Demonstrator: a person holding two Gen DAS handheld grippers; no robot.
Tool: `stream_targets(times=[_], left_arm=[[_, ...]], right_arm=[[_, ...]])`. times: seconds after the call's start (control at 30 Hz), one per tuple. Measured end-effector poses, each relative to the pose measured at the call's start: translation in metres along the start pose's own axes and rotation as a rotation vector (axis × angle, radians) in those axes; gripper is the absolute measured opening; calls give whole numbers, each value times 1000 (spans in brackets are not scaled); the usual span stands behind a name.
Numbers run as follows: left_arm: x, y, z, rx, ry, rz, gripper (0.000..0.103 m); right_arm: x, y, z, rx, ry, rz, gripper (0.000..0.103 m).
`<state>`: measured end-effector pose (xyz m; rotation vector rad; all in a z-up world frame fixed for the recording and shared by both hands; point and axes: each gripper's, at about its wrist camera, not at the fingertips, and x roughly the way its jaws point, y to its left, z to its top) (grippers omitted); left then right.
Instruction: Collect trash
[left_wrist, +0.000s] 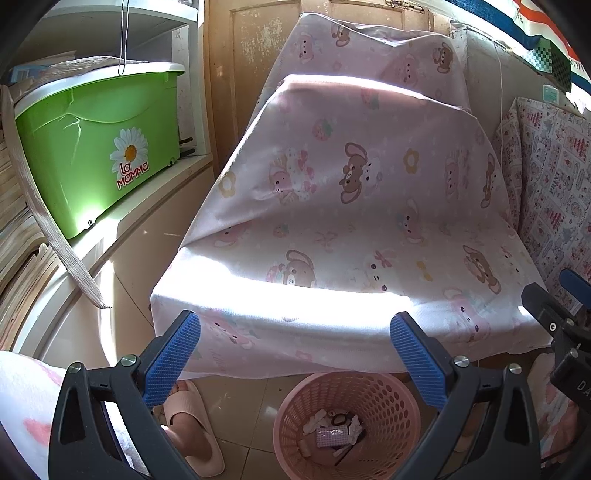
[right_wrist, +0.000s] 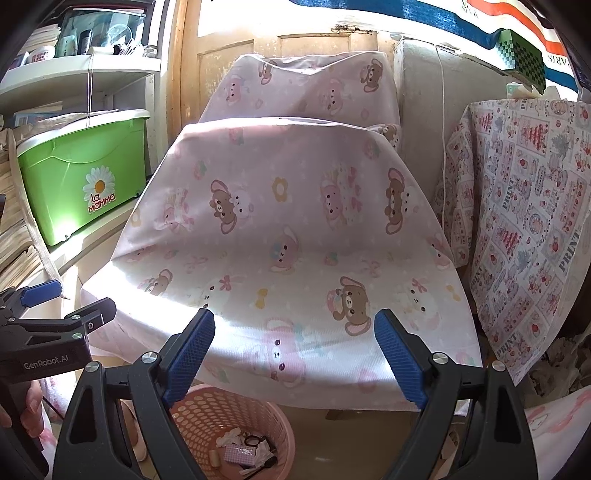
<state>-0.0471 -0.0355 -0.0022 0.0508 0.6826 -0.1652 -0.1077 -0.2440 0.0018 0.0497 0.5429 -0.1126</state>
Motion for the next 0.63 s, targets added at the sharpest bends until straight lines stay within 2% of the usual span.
stream_targets(times=[0.63], left_arm=[[10, -2, 1, -4, 23, 0, 102]], right_arm=[[4, -1, 4, -8, -4, -8, 89]])
